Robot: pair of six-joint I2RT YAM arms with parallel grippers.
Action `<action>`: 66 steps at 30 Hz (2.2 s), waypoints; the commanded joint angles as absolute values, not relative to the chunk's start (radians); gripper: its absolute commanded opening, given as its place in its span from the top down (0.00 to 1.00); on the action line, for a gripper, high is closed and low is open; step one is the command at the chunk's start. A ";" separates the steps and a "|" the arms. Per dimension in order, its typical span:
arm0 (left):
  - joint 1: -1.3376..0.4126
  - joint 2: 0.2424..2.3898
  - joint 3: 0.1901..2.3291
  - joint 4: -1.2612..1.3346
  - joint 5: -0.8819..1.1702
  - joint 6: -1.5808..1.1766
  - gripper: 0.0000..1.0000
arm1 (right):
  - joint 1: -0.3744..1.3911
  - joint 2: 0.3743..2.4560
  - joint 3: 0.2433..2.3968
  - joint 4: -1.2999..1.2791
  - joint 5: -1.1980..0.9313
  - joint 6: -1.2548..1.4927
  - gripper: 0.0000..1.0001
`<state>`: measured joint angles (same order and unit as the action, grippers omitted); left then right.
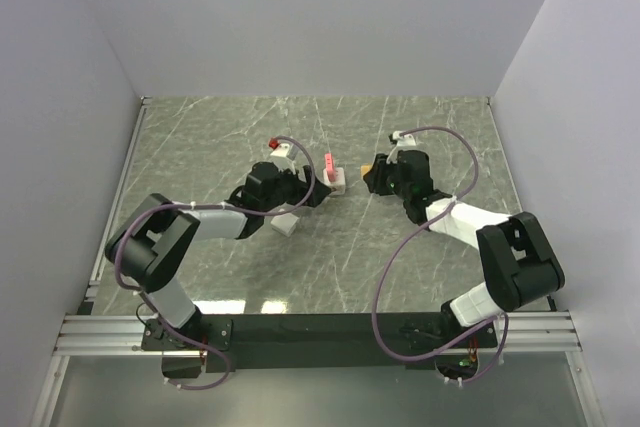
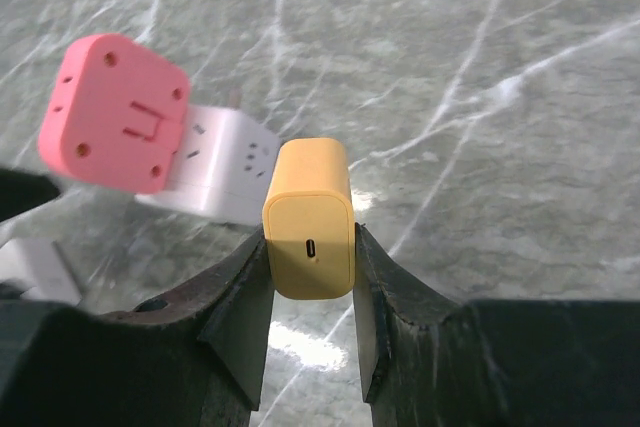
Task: Insert the plug
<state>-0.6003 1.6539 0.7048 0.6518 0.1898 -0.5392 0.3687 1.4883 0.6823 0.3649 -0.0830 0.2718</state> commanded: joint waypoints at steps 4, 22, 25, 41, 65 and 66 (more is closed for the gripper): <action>-0.604 1.713 0.791 0.673 0.167 -0.519 0.13 | 0.347 1.537 0.728 0.400 -0.357 0.294 1.00; -0.607 1.862 0.896 0.744 0.095 -0.546 0.11 | 0.302 1.723 0.770 0.528 -0.541 0.380 1.00; -0.607 1.879 0.891 0.784 0.069 -0.560 0.11 | 0.302 1.730 0.762 0.569 -0.567 0.400 1.00; -0.611 1.974 0.954 0.779 0.009 -0.523 0.26 | 0.302 1.741 0.726 0.632 -0.561 0.452 1.00; -0.589 1.971 0.870 0.876 0.118 -0.624 0.59 | 0.301 1.667 0.577 0.830 -0.431 0.655 1.00; -0.588 1.974 0.871 0.876 0.121 -0.627 0.60 | 0.302 1.672 0.574 0.862 -0.434 0.664 1.00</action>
<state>-0.5884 1.9739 0.8768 0.8696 0.0639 -0.5983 0.3050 1.7016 0.5865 0.7326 -0.4500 0.6209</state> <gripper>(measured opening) 0.448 0.403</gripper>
